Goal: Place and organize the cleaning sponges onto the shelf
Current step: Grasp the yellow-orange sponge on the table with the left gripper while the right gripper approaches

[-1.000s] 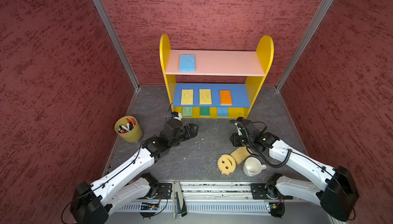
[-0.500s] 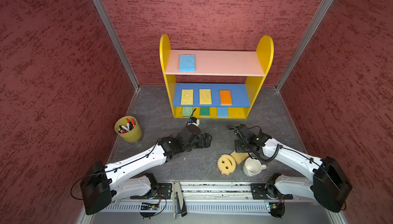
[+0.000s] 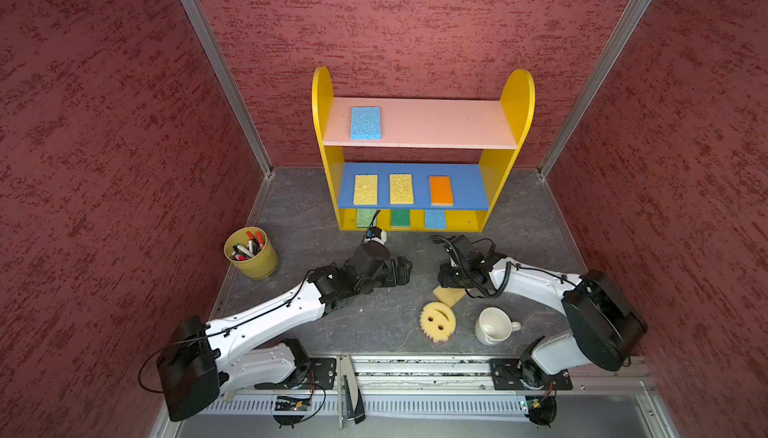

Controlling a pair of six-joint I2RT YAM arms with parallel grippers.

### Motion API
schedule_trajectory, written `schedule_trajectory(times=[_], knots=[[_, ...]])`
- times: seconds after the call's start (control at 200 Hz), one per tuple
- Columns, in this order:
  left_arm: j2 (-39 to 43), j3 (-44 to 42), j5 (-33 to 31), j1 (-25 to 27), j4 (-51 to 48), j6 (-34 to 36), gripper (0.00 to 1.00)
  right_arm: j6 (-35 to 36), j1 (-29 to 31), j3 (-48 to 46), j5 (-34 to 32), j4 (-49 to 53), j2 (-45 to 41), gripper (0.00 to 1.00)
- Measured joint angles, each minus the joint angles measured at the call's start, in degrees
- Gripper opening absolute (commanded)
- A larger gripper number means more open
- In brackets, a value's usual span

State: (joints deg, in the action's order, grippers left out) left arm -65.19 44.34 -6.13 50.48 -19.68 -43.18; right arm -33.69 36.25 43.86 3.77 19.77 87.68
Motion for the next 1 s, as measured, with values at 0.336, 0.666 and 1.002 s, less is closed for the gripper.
schedule_trajectory(times=[0.336, 0.666, 1.002], knots=[[2.34, -2.78, 0.07, -3.78, -0.26, -1.11, 0.95, -3.28, 3.41, 9.05, 6.51, -8.59, 9.77, 0.5], [5.64, -4.9, 2.29, -10.19, -2.25, -2.23, 0.95, -3.39, 8.85, 10.62, 7.63, -11.58, 9.27, 0.51], [9.22, -8.55, 4.39, -14.32, -2.82, -2.43, 0.95, -5.62, 10.1, -0.24, 5.31, -14.32, -10.54, 0.51]])
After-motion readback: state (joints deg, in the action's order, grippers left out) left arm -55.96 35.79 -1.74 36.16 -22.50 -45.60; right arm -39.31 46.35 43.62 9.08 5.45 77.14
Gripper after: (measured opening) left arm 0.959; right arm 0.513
